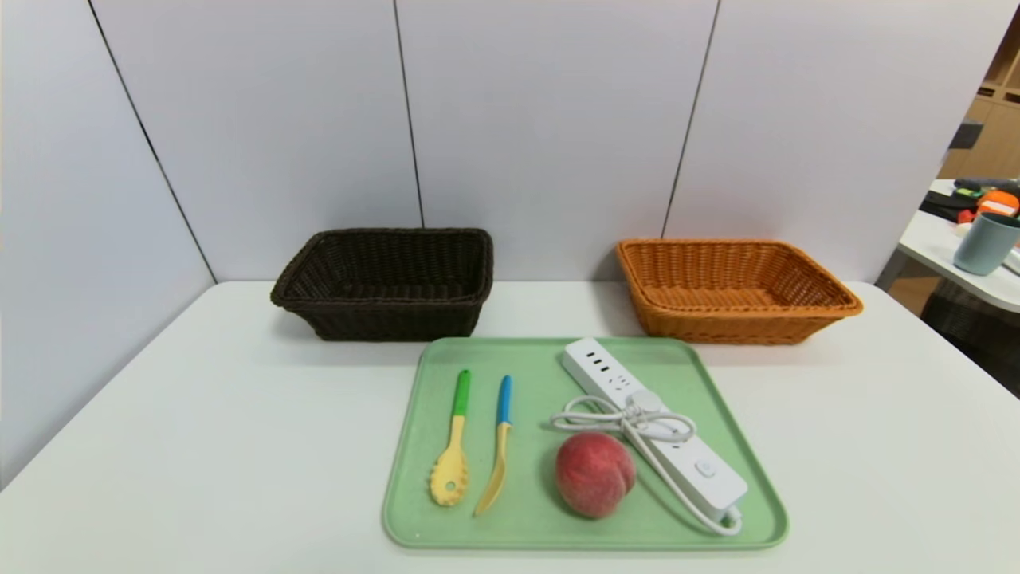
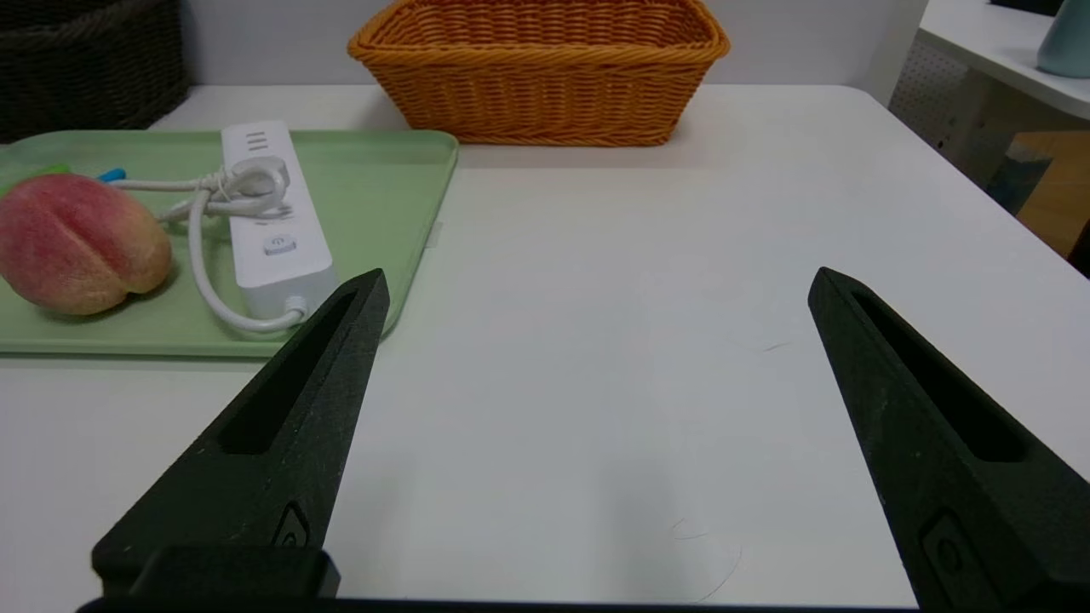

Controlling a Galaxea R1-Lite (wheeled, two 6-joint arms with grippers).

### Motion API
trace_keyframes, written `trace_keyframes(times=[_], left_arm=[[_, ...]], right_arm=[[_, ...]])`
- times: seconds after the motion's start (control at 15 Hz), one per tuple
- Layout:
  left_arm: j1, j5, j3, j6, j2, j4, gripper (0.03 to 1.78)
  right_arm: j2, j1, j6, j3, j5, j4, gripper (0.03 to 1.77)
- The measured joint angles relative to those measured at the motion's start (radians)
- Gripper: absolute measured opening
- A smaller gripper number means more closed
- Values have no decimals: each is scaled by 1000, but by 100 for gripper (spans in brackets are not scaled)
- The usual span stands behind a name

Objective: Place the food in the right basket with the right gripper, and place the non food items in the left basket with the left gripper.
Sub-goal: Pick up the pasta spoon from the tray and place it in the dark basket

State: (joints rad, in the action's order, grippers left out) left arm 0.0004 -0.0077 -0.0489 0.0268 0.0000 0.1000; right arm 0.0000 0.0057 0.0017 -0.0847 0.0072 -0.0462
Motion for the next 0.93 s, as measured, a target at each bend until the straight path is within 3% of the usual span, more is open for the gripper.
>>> trace_keyframes(times=[0.33,0.6,0.93], left_arm=[[0,-32,-190,-25,49,260,169],[-13,-54,-314,-29,223,270,169],[-27,-116,-555,-35,590,286,169]], right_arm=[[38,0,0,-182,72,-216,170],[202,20,-3,-289,86,-264,170],[493,53,-3,-514,90,-406,170]])
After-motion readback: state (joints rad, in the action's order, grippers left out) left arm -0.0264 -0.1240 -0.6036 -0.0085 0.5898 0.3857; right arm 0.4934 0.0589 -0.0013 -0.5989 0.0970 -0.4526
